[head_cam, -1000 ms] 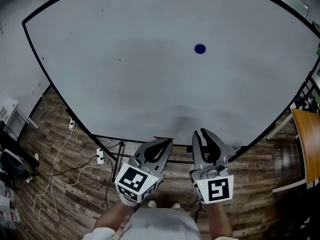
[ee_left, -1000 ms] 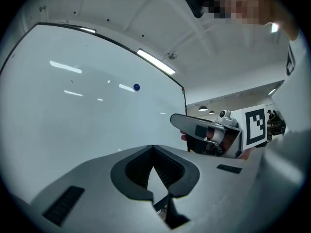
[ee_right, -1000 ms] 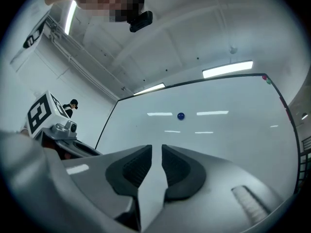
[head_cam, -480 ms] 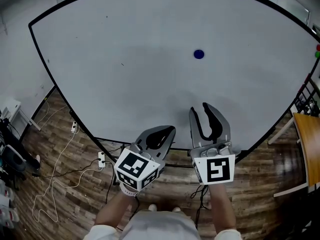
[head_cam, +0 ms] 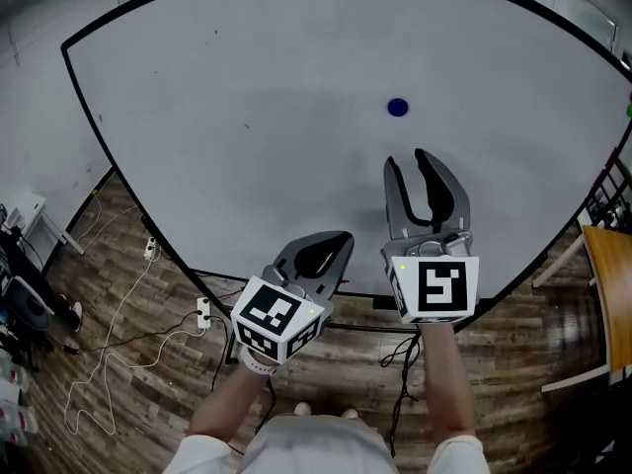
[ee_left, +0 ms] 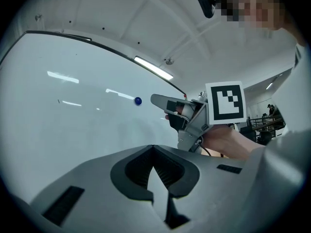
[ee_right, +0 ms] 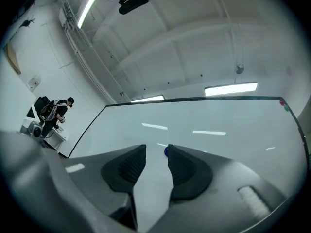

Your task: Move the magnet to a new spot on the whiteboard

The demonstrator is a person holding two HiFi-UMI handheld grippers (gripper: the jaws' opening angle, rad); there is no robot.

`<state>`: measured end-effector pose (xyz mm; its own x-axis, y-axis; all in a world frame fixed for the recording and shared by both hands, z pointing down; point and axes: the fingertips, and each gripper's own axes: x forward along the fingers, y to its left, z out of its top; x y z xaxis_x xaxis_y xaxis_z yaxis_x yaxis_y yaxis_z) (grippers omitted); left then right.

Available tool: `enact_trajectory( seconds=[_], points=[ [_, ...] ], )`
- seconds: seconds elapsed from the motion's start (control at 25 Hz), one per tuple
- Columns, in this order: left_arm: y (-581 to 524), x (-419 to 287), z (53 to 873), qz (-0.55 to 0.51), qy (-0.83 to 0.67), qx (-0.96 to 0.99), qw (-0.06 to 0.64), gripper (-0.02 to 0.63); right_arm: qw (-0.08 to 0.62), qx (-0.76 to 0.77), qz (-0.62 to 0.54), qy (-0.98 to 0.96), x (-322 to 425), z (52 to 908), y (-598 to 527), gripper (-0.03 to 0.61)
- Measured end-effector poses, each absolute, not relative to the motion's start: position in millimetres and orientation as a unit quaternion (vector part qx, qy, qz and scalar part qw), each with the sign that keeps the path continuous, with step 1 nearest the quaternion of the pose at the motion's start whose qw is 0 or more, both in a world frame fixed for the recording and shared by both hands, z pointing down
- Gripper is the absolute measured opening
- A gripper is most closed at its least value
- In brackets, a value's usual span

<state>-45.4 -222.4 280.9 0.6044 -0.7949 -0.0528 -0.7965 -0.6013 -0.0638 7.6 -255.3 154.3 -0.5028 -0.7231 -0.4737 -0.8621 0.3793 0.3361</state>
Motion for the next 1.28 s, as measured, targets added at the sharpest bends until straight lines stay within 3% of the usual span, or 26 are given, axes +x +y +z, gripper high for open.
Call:
enact_trajectory(
  seconds=[1.28],
  points=[
    [-259, -65, 252, 0.022, 0.459, -0.886, 0.051, 0.002, 0.072, -0.554, 0.319, 0.765, -6, 121, -341, 0.158]
  ],
)
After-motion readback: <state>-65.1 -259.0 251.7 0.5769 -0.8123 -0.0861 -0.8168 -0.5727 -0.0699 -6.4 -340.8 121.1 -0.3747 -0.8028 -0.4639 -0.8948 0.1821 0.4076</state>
